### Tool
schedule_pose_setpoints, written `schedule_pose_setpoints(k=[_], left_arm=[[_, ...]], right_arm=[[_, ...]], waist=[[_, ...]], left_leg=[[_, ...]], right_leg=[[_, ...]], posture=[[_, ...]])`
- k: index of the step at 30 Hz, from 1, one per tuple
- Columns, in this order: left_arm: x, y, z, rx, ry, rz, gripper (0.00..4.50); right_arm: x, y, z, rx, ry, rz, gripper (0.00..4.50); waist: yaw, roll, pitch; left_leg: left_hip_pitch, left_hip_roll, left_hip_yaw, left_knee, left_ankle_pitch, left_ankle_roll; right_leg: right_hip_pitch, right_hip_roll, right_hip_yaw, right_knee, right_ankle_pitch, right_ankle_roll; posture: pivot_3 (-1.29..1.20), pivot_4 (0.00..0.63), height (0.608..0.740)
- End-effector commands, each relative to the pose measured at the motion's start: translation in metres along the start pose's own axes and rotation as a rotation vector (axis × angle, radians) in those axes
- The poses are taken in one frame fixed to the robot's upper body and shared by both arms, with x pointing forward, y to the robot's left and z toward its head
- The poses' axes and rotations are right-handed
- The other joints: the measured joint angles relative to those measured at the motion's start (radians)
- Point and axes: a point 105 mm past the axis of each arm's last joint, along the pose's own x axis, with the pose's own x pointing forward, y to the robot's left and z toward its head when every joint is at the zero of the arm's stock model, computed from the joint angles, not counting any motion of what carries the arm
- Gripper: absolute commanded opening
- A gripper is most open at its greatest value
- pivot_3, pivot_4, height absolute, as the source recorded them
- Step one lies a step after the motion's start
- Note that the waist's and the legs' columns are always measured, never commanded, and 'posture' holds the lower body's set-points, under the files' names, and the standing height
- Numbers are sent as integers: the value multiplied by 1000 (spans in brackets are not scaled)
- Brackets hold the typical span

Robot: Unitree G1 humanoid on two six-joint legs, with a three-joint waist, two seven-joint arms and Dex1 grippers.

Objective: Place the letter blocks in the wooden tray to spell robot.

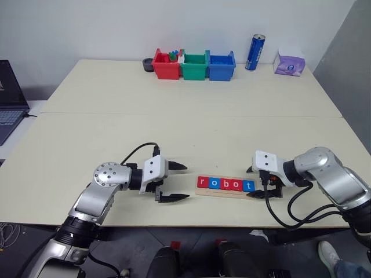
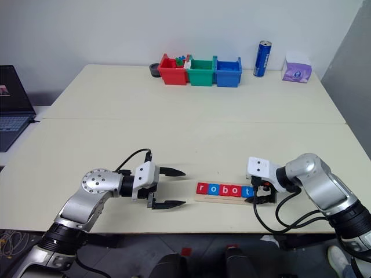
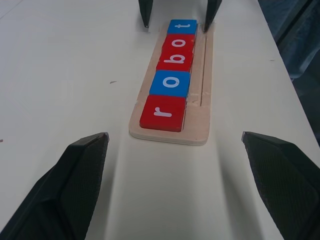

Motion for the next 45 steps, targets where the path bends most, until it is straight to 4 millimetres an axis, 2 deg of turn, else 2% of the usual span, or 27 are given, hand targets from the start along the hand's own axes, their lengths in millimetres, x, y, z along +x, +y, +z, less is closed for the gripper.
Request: schedule_pose_setpoints(k=[1, 8, 9, 12, 20, 22, 36, 38, 42, 45], left_arm=[[-1, -1, 7, 39, -16, 5, 4500], [-3, -2, 6, 32, -15, 8, 4500], [-3, -2, 6, 32, -14, 7, 4500], [-3, -1, 4, 30, -11, 7, 4500], [-4, 0, 3, 33, -5, 5, 4500], [-4, 1, 3, 33, -5, 6, 4500], [-5, 0, 2, 27, -6, 15, 4500], [-6, 0, 2, 27, -8, 24, 4500], [-9, 8, 2, -4, -20, 73, 4500], [-14, 8, 3, -27, -19, 56, 4500]], right_arm=[[-25, -1, 15, -21, -58, -69, 4475], [-34, 10, 5, 68, -101, -178, 4475], [-33, 12, 3, 83, -103, -191, 4310], [-27, 22, -8, 130, -90, -220, 3520], [-17, 27, -23, 173, -55, -249, 588], [-15, 25, -26, 177, -42, -263, 27], [-9, 19, -16, 154, -64, -257, 27], [-11, 17, -18, 141, -55, -265, 27], [-28, 13, -11, 123, -102, -267, 27], [-42, 22, 3, 118, -196, -194, 650]], waist=[[1, 0, 0], [3, 0, 0], [2, 0, 0], [2, 0, 0], [1, 0, 0], [0, 0, 0], [1, 0, 0], [1, 0, 0], [1, 0, 0], [1, 0, 0]], left_leg=[[0, 0, 0, 0, 0, 0], [-1, 0, 0, 0, 0, 0], [-1, 0, 0, 0, 0, 0], [-1, 0, 0, 0, 0, 0], [0, 0, 0, 0, 0, 0], [0, 0, 1, 0, 0, 0], [0, 0, 1, 0, 0, 0], [0, 0, 1, 0, 0, 0], [0, 0, 0, 0, 0, 0], [-1, 0, 0, 0, 0, 0]], right_leg=[[0, 0, 0, 0, 0, 0], [0, 0, -2, 0, 0, 0], [0, 0, -2, 0, 0, 0], [0, 0, -2, 0, -2, 3], [0, 0, -1, 0, -2, 4], [0, 0, -1, 0, -2, 4], [0, 0, -1, 0, -2, 4], [0, 0, -1, 0, -2, 4], [0, 0, -1, 0, -2, 4], [0, 0, -1, 0, -2, 4]], posture=[[0, 150, 740], [0, 150, 740], [0, 150, 740], [0, 150, 740], [0, 150, 740], [0, 150, 740], [0, 150, 740], [0, 150, 740], [0, 150, 740], [0, 150, 740]])
